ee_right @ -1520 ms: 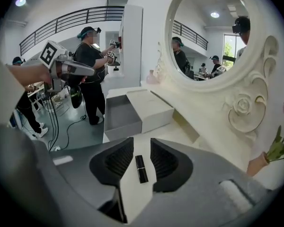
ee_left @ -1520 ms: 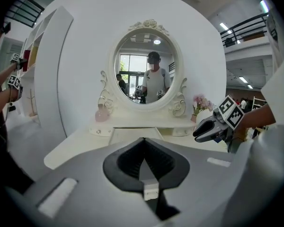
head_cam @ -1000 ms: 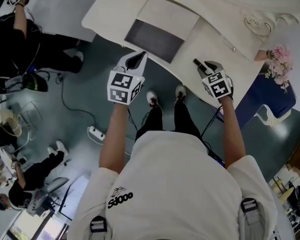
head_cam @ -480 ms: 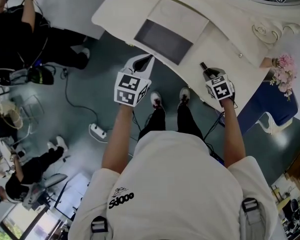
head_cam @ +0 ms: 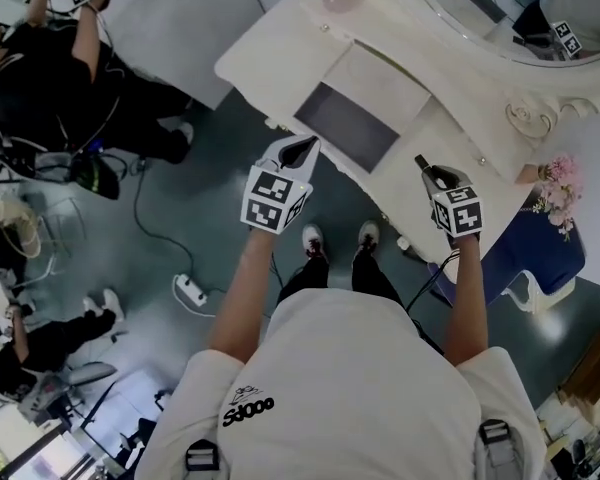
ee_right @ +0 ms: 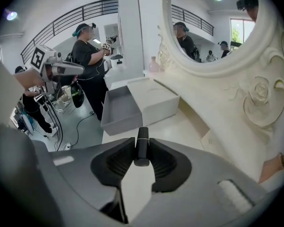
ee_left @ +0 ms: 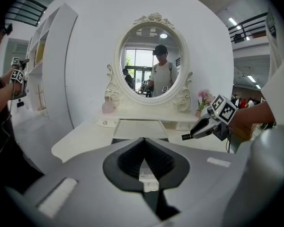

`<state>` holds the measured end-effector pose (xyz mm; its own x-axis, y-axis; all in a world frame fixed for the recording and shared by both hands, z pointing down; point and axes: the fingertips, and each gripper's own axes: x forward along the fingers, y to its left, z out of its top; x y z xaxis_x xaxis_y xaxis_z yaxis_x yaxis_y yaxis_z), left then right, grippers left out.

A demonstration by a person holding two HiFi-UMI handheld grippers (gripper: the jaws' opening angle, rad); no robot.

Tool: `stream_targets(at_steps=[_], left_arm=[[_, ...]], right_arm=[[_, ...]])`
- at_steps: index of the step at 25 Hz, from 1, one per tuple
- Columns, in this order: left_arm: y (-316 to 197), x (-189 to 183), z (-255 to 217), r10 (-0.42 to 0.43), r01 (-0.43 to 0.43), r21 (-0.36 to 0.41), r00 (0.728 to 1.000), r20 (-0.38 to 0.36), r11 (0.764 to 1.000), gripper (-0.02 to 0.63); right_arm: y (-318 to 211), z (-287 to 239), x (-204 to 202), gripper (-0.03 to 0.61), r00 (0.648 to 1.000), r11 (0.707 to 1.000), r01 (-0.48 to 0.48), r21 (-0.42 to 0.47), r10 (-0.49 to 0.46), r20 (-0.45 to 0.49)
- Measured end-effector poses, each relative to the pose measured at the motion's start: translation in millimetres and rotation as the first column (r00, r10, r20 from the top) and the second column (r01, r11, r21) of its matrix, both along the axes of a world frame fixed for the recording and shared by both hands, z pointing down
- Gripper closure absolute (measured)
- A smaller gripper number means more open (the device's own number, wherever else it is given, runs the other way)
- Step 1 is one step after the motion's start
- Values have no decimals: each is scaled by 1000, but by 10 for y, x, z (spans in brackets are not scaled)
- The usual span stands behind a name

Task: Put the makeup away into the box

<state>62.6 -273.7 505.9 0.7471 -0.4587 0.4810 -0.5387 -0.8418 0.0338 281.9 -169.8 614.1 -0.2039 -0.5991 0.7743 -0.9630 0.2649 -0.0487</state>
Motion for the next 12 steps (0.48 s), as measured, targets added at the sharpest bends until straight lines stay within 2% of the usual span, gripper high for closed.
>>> stream_targets(at_steps=[5, 9, 12], left_arm=[[-122, -93, -219, -25, 27, 43, 999, -36, 999, 595], [-292, -235, -418, -66, 72, 100, 996, -66, 992, 595], [-375, -373, -535, -100, 111, 126, 991, -87, 986, 595]], right_arm=[[-274, -623, -99, 483, 1000, 990, 14, 137, -13, -6], [-520, -1050, -157, 483, 999, 969, 8, 246, 4, -45], [-659, -1234, -278, 483, 998, 956, 31, 290, -15, -58]])
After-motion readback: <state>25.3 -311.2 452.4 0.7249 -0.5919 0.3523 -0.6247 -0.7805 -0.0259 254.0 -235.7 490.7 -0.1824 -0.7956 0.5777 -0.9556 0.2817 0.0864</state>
